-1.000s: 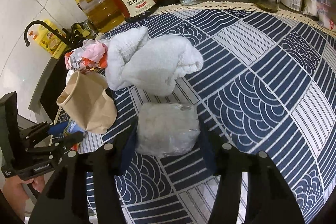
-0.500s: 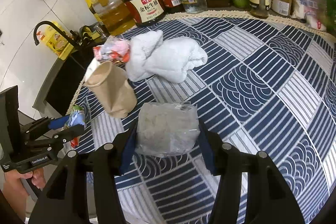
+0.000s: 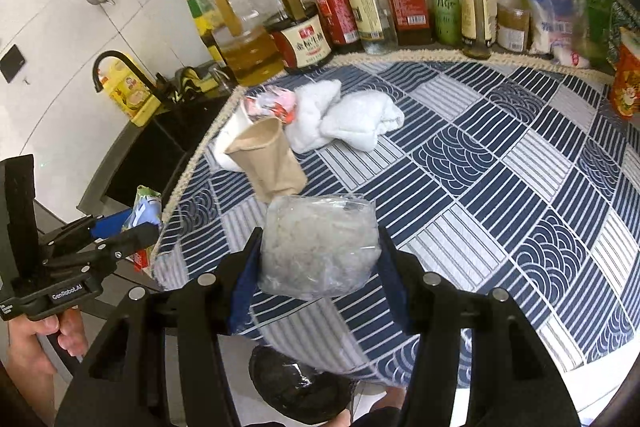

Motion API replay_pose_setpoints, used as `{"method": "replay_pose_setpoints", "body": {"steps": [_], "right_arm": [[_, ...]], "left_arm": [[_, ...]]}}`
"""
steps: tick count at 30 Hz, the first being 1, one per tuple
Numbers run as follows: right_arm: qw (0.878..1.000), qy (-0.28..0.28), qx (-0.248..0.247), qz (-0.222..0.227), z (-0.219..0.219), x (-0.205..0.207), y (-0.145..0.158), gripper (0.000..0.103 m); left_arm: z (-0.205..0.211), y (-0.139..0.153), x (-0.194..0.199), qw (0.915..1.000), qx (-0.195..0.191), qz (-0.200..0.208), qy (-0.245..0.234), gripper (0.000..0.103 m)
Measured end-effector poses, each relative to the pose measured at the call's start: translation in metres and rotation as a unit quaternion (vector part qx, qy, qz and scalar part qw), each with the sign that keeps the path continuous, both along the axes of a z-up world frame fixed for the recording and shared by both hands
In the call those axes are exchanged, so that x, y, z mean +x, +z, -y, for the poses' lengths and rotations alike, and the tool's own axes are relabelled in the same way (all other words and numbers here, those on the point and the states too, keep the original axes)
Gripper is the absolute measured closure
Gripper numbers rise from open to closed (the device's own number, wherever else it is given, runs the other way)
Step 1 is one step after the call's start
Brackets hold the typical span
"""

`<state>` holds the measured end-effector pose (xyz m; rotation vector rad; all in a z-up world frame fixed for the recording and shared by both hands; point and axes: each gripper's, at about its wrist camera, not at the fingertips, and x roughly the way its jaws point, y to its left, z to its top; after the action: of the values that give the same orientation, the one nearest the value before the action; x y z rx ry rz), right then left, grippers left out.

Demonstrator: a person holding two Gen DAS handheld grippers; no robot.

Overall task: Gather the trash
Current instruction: 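Grasp the red-and-green snack wrapper with the left tool while the right tool grasps the clear plastic bag, then lower the wrapper and plastic bag down over the bin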

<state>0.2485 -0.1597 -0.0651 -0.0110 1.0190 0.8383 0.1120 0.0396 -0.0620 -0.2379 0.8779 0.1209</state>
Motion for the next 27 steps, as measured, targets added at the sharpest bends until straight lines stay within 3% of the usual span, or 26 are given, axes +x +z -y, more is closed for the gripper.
{"method": "replay_pose_setpoints", "body": {"steps": [11,16,27], "right_arm": [[0.999,0.001,0.023,0.048,0.008,-0.065,0.05,0.048],[0.998,0.005,0.032,0.057,0.009,-0.095,0.063,0.048],[0.998,0.02,0.037,0.048,0.009,-0.14,0.058,0.048]], "left_arm": [[0.015,0.044,-0.053,0.9982,0.011,0.057,-0.018,0.056],[0.023,0.05,-0.072,0.9972,0.011,0.068,-0.027,0.056],[0.036,0.046,-0.107,0.9965,0.015,0.073,-0.038,0.056]]}}
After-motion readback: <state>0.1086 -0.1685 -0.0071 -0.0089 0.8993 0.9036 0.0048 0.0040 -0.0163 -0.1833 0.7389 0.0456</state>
